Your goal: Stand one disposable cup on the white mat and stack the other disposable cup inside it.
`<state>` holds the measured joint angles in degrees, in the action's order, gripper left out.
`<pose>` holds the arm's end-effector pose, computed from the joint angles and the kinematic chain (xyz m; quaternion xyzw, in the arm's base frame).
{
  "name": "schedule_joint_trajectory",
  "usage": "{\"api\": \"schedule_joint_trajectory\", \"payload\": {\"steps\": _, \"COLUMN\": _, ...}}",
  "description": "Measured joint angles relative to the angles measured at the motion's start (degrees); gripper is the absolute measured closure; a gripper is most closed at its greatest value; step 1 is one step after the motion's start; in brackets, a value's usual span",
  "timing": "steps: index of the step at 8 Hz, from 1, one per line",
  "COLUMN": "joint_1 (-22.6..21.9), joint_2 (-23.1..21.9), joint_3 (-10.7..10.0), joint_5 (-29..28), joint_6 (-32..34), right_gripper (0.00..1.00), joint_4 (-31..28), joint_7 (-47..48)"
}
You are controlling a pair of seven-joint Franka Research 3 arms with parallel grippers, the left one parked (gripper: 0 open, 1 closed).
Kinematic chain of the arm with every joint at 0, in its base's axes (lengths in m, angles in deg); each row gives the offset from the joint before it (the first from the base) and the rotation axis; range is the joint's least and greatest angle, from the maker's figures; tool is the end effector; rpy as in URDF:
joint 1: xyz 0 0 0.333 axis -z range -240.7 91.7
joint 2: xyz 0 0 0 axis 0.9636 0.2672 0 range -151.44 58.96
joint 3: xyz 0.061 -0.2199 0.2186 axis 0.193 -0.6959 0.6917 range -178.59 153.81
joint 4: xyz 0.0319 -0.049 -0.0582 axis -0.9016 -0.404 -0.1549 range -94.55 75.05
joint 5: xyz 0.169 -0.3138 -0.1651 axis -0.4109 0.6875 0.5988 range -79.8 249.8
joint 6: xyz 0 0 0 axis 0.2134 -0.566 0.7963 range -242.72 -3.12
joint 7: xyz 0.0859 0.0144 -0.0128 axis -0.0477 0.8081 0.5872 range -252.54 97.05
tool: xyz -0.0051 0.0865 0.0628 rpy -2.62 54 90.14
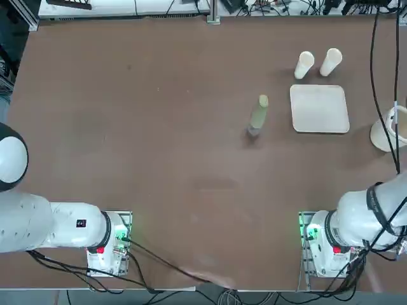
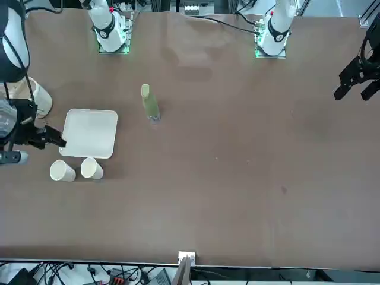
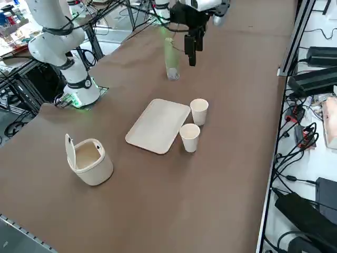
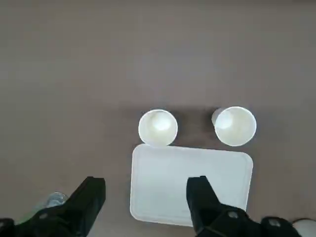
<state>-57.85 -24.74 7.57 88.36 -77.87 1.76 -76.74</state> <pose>0.6676 -0.0034 0.5038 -0.9993 -0.0141 0.0037 0.0338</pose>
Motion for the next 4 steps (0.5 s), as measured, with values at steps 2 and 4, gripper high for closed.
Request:
{"api": "schedule_joint_trajectory", "payload": {"steps": 2, "joint_1": -0.68, "joint_2": 4.19, "joint_3": 0.02, "joint_5": 1.18, "joint_6": -3.57, "right_gripper": 0.11, "joint_4": -0.47, "joint_7": 0.00}}
{"api": "schedule_joint_trajectory", "payload": {"steps": 4, "joint_1": -3.47, "joint_2": 8.49, "joint_3": 0.07, "joint_5": 5.74, "joint_6": -6.65, "right_gripper": 0.18, "joint_4": -0.63, "joint_7": 0.00}}
